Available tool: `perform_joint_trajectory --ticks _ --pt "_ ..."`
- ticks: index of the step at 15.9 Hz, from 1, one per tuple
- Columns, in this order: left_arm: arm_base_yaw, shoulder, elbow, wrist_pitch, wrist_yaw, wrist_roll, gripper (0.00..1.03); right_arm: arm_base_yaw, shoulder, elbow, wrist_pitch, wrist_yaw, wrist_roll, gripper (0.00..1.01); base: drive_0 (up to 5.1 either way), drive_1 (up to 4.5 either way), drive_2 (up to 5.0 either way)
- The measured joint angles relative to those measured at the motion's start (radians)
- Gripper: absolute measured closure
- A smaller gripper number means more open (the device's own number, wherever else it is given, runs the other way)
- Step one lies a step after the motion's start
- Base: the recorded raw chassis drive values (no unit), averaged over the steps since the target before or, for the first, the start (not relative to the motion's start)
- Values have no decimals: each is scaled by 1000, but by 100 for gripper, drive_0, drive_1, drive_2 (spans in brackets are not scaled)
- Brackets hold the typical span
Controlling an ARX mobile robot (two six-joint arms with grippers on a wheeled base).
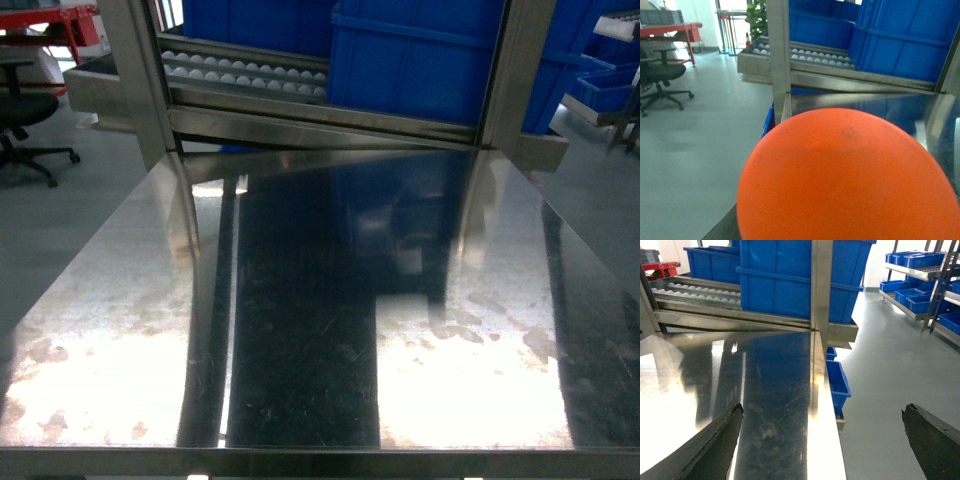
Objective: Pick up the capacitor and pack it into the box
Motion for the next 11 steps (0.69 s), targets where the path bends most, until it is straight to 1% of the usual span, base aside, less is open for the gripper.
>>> perform_joint_trajectory --ticks 11 --pt "0 0 0 -6 0 0 59 0 0 0 0 0 0 3 0 0 0"
